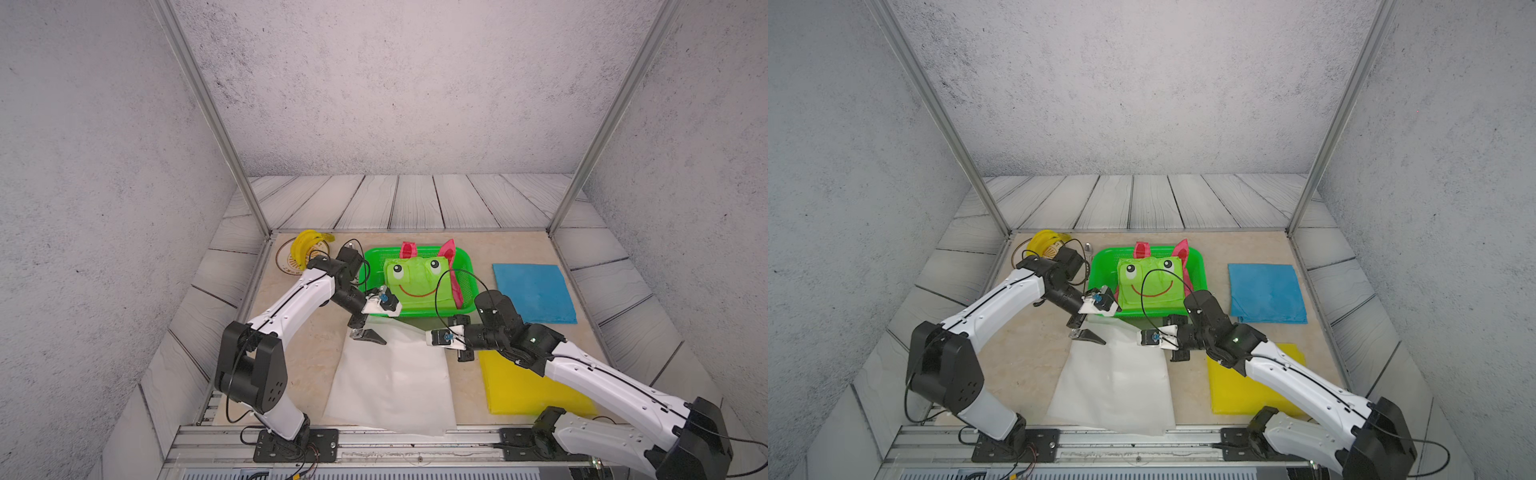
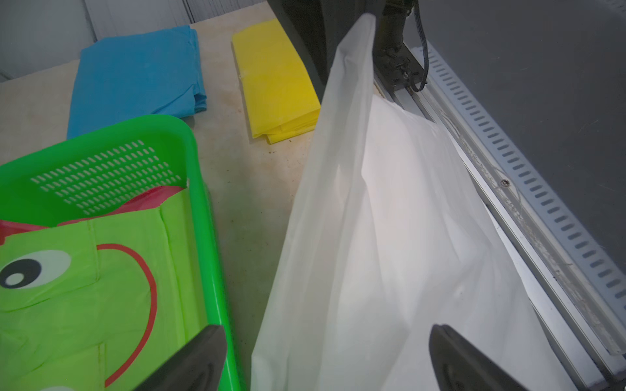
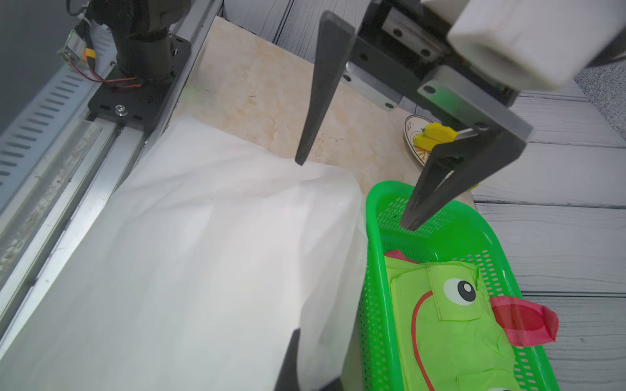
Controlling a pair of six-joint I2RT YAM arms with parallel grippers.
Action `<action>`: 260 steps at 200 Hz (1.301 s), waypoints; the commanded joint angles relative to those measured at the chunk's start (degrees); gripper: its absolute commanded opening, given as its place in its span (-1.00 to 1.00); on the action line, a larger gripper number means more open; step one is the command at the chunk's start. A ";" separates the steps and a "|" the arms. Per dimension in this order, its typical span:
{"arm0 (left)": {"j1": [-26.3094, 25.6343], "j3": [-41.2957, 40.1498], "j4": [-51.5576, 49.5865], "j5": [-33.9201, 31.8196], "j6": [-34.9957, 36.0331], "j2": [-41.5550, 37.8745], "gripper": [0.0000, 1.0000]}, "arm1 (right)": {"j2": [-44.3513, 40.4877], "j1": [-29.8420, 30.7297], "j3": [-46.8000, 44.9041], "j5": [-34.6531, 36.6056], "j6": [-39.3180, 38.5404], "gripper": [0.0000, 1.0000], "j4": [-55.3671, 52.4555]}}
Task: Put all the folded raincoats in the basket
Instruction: Pick up the raincoat from the center of the board.
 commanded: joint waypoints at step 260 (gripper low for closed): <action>-6.28 10.21 -12.09 -13.82 -4.21 1.90 -1.00 | -2.02 -0.18 1.39 10.40 23.36 0.19 -6.02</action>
